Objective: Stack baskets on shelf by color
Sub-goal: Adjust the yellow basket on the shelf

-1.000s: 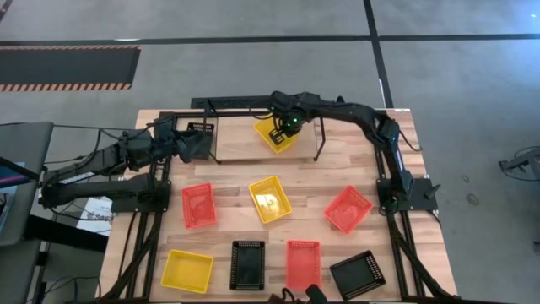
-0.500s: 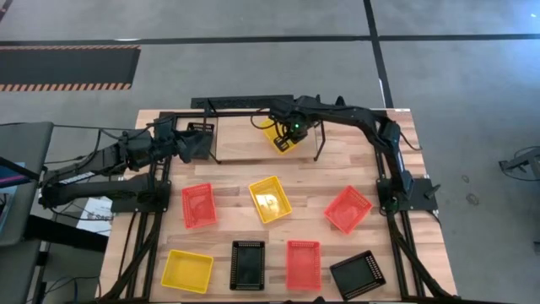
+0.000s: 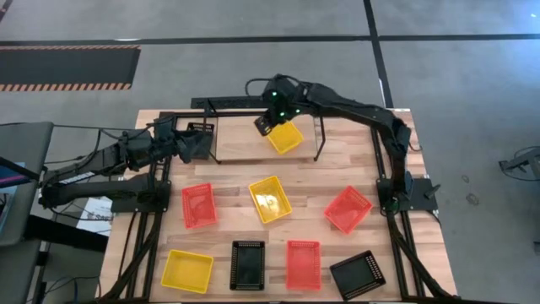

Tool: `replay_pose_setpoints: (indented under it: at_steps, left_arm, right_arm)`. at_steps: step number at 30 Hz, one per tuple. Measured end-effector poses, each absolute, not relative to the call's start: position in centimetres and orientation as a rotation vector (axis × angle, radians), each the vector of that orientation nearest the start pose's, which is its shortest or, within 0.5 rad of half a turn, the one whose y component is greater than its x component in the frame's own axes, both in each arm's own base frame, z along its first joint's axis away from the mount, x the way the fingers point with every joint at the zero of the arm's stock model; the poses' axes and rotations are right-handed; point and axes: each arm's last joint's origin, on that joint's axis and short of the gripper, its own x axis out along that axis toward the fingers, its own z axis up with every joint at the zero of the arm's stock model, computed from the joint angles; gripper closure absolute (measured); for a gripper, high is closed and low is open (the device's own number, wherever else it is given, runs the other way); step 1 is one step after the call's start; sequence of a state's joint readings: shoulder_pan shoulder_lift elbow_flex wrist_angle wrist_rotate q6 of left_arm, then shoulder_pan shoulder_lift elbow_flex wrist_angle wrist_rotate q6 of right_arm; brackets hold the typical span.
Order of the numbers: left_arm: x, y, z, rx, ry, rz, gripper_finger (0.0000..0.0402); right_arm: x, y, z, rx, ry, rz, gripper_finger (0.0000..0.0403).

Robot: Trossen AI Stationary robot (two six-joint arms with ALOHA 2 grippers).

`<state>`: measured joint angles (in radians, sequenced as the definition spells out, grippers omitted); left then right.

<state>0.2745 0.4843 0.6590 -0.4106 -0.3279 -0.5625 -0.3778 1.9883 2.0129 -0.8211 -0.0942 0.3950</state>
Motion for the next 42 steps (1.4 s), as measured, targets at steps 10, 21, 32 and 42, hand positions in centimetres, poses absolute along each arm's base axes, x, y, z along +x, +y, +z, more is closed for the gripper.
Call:
replay_pose_setpoints:
  at_steps: [10,21,32,42]
  left_arm:
    - [10.3,3.9,30.5,-0.542,0.07,0.646,0.0244]
    - [10.3,3.8,30.6,-0.552,0.064,0.642,0.0244]
    - [10.3,3.8,30.6,-0.554,0.061,0.642,0.0244]
    - [10.3,3.8,30.6,-0.555,0.061,0.643,0.0244]
  right_arm:
    - [45.0,-15.2,26.0,0.57,0.921,-0.34,0.0403]
    - [45.8,-17.0,23.0,0.459,0.949,-0.441,0.0403]
    - [44.4,-20.4,22.9,0.392,0.95,-0.583,0.0403]
    - [43.6,-21.6,22.8,0.401,0.969,-0.613,0.0403]
